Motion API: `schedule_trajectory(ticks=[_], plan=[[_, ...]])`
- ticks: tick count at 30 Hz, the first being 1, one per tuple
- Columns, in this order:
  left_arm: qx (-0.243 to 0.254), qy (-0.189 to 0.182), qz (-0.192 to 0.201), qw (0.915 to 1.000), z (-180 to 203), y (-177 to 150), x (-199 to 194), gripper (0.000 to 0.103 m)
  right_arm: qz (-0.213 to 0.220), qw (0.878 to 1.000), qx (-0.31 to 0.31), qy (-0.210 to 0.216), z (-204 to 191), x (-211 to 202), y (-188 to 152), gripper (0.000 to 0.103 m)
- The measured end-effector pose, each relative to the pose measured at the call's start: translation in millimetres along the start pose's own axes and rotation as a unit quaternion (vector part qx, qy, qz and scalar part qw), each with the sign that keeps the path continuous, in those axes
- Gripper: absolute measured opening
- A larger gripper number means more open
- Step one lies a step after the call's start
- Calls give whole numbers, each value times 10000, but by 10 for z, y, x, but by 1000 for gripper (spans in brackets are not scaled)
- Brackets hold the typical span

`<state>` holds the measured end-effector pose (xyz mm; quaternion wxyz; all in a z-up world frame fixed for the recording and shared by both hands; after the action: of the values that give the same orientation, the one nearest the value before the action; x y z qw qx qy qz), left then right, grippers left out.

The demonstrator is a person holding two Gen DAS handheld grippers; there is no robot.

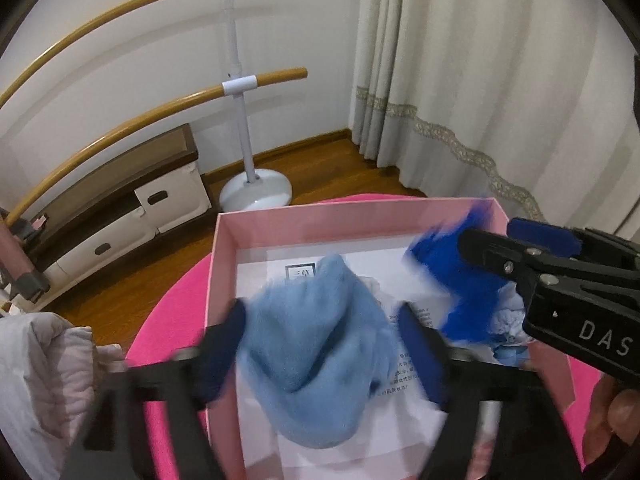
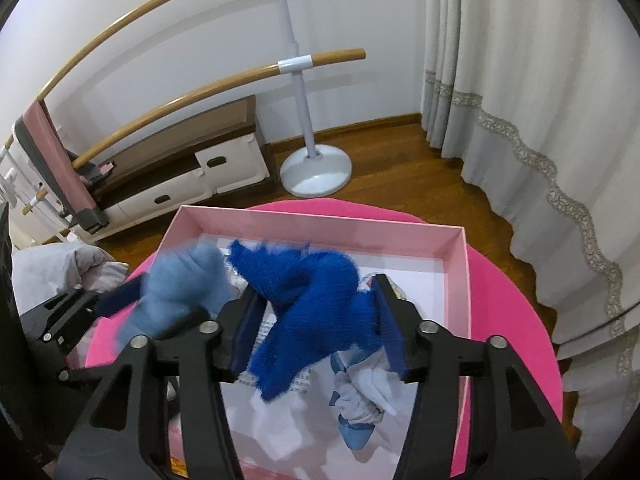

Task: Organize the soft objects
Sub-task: 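Carry the cap and cloth into the pink box and release both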

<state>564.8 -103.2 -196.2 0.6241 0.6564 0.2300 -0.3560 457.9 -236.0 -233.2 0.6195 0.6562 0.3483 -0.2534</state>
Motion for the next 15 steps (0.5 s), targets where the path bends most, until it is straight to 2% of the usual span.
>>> schedule_trajectory(ticks=[1,2,4,11,15], plan=[[15,15,39,10000,4,-8,-17,84,34,10000,21,-6,7,-12,2,73],[32,35,52,10000,4,-25,-35,84,105,9999,64,6,17,-35,11,79],[11,79,86,9999,-1,-57,-80,85,222,9996,151,43,43,-80,20,103],[-133,215,312,9992,-112,-245,-386,94,473,9985,277,-32,69,-318,27,103],[-129,375,519,9979,-110,-379,-668,103,666,9972,329,-46,32,-525,-11,103]])
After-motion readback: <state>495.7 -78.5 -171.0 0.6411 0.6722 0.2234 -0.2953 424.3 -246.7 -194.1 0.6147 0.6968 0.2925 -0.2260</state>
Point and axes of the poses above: each gripper's, at about its wrist camera, not at the fingertips, and x roughly the way its jaws point, z to its right, y to its top, the point moved 9 cm from there along x, roughly the way its jaws point, and after that the axes turned 3 degrees about z, right-handed, at the moved point
